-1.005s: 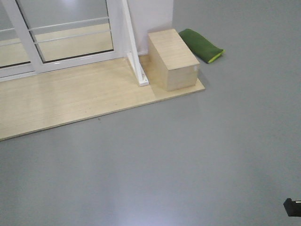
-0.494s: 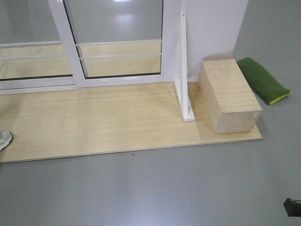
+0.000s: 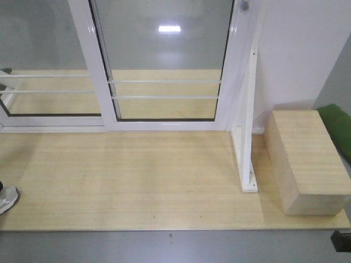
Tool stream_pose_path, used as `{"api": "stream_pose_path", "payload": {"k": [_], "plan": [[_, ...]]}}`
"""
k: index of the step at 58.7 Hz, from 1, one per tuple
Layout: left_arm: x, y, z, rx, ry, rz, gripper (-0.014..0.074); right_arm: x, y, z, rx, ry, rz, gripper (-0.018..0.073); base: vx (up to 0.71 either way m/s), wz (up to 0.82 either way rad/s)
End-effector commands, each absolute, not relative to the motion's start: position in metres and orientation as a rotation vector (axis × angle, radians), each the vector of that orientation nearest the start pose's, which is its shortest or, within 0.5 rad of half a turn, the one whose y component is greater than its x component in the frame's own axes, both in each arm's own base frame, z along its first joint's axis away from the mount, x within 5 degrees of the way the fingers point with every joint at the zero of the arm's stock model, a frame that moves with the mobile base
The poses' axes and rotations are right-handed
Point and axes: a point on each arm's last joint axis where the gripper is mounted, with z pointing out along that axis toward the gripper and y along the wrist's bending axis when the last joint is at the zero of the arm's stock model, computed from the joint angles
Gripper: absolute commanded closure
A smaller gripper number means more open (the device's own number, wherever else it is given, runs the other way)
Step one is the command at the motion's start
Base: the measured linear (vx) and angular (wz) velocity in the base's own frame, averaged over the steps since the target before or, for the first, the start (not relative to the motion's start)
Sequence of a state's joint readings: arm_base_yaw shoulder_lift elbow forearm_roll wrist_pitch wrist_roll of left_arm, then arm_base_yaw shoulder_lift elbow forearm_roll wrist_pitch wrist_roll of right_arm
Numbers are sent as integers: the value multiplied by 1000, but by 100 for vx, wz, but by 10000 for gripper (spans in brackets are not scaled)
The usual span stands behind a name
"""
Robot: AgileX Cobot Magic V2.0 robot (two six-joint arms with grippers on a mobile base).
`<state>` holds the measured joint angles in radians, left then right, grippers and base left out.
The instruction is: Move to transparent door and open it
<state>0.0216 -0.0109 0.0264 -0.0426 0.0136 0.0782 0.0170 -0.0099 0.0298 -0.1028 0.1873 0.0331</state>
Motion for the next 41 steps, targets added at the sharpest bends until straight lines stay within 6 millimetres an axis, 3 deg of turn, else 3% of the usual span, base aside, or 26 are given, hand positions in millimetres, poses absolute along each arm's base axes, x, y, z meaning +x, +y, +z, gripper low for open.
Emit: {"api": "stream_pose_path", "payload": {"k": [1, 41], "plan": [[56, 1, 201, 5, 1450, 37, 602, 56, 0, 190, -66, 1604, -60, 567, 58, 8], [56, 1, 201, 5, 1450, 37, 602, 56, 0, 190, -66, 1604, -60, 567, 47, -2]]}}
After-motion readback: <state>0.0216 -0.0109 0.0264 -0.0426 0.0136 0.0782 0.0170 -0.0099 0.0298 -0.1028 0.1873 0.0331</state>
